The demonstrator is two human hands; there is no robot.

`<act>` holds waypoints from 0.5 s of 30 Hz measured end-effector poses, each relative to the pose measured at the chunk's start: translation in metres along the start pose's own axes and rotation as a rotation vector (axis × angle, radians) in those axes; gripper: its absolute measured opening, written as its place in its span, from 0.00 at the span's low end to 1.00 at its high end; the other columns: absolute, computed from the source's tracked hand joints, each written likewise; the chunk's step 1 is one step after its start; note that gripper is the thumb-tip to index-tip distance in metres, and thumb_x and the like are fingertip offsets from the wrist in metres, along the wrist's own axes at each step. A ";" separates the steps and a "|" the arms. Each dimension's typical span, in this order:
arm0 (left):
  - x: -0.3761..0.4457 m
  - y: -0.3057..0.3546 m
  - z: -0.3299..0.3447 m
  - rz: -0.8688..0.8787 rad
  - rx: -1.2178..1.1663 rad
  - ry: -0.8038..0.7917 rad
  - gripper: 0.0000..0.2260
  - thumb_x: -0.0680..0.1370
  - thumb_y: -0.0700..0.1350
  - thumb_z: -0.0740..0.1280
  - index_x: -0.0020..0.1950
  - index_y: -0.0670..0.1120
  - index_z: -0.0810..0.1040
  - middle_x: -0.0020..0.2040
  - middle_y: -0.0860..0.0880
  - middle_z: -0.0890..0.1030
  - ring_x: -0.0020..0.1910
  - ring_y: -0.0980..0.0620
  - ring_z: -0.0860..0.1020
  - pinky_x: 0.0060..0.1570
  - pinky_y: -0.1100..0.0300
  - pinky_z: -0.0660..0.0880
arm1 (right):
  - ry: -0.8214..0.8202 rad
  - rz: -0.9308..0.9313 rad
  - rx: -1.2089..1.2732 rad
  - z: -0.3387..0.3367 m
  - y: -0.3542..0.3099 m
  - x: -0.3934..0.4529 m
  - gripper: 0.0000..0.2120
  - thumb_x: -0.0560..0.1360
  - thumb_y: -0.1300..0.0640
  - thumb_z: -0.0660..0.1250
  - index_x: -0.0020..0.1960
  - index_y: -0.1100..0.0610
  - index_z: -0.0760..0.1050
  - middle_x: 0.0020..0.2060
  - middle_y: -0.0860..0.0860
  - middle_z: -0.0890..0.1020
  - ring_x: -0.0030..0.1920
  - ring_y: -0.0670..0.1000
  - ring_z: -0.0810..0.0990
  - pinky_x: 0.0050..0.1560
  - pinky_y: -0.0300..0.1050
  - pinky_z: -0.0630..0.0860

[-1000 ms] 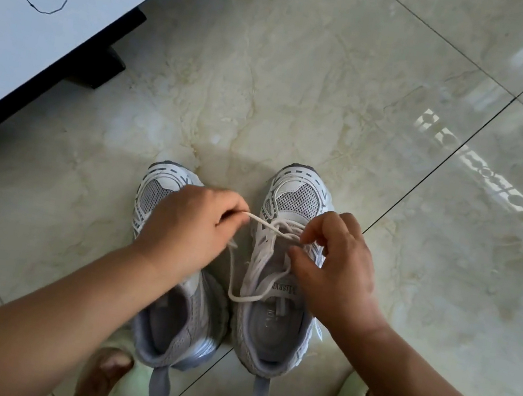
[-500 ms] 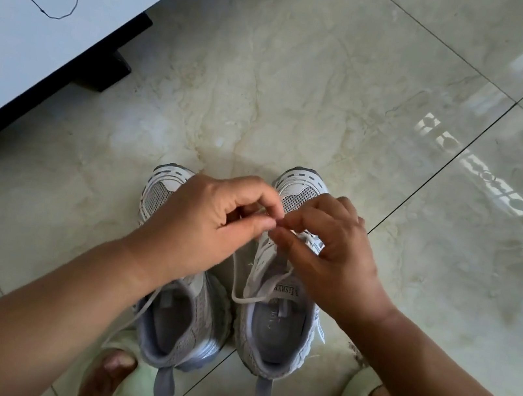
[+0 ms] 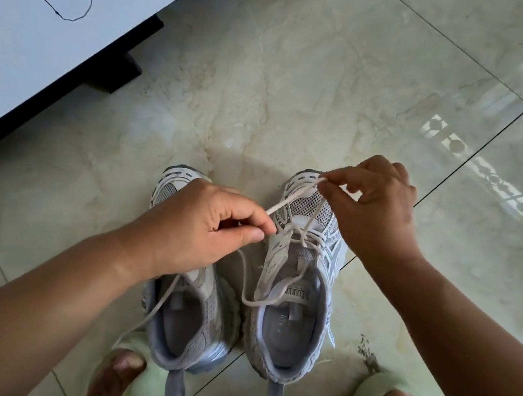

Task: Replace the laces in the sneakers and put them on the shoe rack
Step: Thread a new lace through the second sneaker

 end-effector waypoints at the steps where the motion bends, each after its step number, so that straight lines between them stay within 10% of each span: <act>1: -0.001 -0.003 0.003 -0.019 -0.002 -0.012 0.10 0.70 0.47 0.68 0.51 0.57 0.80 0.36 0.57 0.82 0.31 0.54 0.79 0.34 0.64 0.75 | -0.013 0.036 -0.028 0.003 0.003 0.001 0.05 0.71 0.51 0.71 0.45 0.50 0.83 0.34 0.42 0.68 0.47 0.50 0.69 0.51 0.47 0.63; 6: -0.008 -0.016 0.020 -0.126 -0.127 -0.063 0.12 0.72 0.36 0.71 0.46 0.53 0.84 0.35 0.59 0.83 0.34 0.62 0.81 0.41 0.70 0.76 | -0.068 0.085 -0.073 0.014 0.001 0.000 0.06 0.72 0.53 0.69 0.49 0.51 0.80 0.37 0.46 0.71 0.49 0.53 0.71 0.52 0.49 0.66; 11: -0.010 -0.037 0.029 -0.323 -0.457 0.159 0.18 0.71 0.34 0.72 0.50 0.55 0.73 0.39 0.47 0.84 0.40 0.48 0.83 0.46 0.51 0.79 | -0.179 -0.024 -0.096 0.023 -0.013 -0.033 0.05 0.66 0.56 0.73 0.37 0.51 0.77 0.40 0.46 0.71 0.47 0.49 0.67 0.46 0.42 0.55; 15: -0.009 -0.052 0.037 -0.417 -0.623 0.240 0.17 0.68 0.30 0.72 0.51 0.47 0.76 0.39 0.48 0.84 0.41 0.54 0.82 0.44 0.63 0.77 | -0.275 0.009 -0.153 0.037 -0.004 -0.059 0.03 0.65 0.55 0.74 0.35 0.50 0.80 0.39 0.46 0.70 0.48 0.51 0.66 0.43 0.41 0.50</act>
Point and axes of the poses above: each hand's wrist, its own x-axis towards the middle knuckle, its own z-axis out of the palm, y = z × x, the point moved 9 cm from there along x, towards the middle knuckle
